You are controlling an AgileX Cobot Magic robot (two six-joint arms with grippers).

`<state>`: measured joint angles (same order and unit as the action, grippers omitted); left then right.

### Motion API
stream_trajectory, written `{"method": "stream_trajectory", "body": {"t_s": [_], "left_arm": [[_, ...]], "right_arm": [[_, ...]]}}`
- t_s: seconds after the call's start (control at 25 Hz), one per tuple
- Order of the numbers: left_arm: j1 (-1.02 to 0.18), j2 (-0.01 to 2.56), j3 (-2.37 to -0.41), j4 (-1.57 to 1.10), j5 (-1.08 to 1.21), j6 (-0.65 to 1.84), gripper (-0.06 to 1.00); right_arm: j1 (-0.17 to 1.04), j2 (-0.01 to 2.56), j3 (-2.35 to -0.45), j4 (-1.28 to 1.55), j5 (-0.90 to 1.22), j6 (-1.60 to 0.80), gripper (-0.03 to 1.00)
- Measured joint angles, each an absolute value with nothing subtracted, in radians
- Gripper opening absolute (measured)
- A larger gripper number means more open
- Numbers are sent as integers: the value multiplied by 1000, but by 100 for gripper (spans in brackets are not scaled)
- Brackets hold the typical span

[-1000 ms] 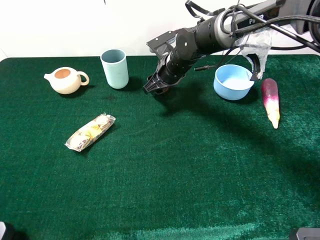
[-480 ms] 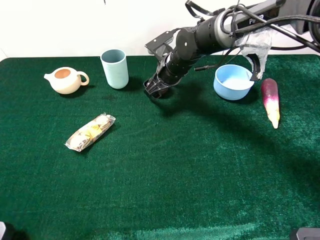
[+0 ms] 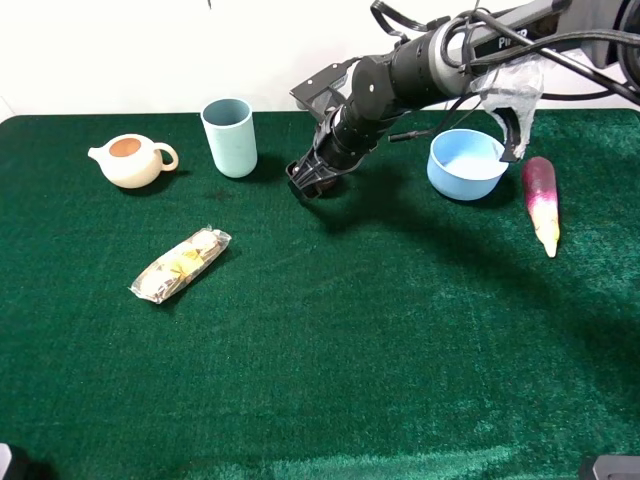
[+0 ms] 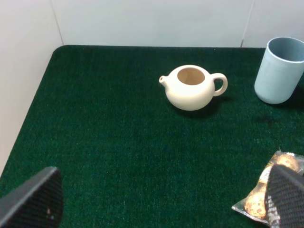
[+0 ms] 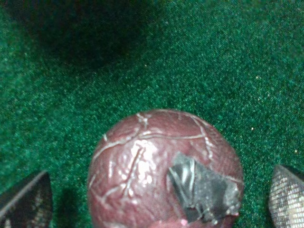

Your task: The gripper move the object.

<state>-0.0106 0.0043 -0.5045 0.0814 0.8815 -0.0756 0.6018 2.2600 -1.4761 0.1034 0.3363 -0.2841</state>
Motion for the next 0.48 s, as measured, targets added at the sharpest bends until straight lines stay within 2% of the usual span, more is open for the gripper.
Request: {"method": "stream_trajectory", "body": {"t_s": [0.48], "left_arm": [[-11,4,-505,81,882,-76,84]], "right_arm": [[602,2222,-1488,103,369,-283,69]]}}
